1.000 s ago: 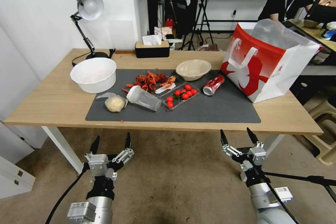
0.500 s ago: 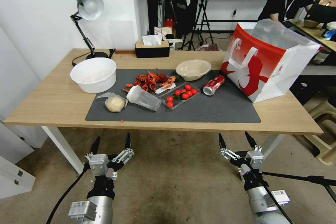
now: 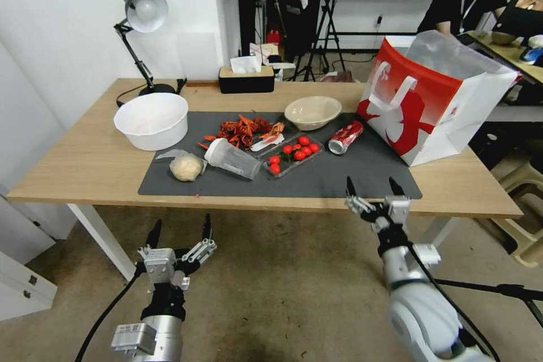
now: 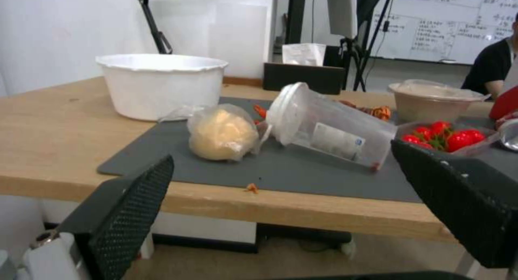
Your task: Pick up the trash from the table and place it into the takeout bag.
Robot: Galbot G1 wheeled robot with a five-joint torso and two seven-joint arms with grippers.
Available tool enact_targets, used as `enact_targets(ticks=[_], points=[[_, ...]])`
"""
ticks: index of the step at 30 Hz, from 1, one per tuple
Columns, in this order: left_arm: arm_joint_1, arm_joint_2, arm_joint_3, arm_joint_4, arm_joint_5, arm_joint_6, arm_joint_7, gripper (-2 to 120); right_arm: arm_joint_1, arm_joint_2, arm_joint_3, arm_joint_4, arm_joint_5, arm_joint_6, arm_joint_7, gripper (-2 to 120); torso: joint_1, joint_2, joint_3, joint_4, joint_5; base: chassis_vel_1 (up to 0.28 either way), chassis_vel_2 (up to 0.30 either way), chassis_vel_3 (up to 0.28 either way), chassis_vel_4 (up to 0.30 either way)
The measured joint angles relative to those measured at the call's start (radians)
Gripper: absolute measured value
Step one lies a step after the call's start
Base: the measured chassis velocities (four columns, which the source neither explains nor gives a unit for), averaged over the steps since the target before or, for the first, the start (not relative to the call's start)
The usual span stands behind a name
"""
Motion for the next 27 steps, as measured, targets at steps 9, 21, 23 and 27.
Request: enact_targets(ticks=[9,21,23,27], points=[[-0.018,0.000,0.010,0.018,-0.018,0.014,0.008,100,0.176,0.012,-0.032,-0.018,0.069,-0.170,0.101,100,0.000,0.000,0.000,-0.0001,-0.0001,0.000,0.000,0.000,0.000],[-0.002,0.000,-0.002,0.005,-0.020,0.006,0.008,100,0.410,0.031,-0.140,-0.164,0.189,-0.252,0.170,100,0.000,0.000,0.000,0.0001,0.0000,0.000,0.000,0.000,0.000],[0.000,0.000,-0.003,0.005,-0.020,0.004,0.008,100,0.432,0.036,-0.151,-0.185,0.203,-0.263,0.179,100,0.000,0.000,0.000,0.0000,-0.0001,0.000,0.000,0.000,0.000],[0.001,0.000,-0.012,0.003,-0.020,0.001,0.008,100,0.545,0.057,-0.188,-0.279,0.251,-0.323,0.232,100,0.000,0.000,0.000,-0.0001,-0.0001,0.000,0.000,0.000,0.000]])
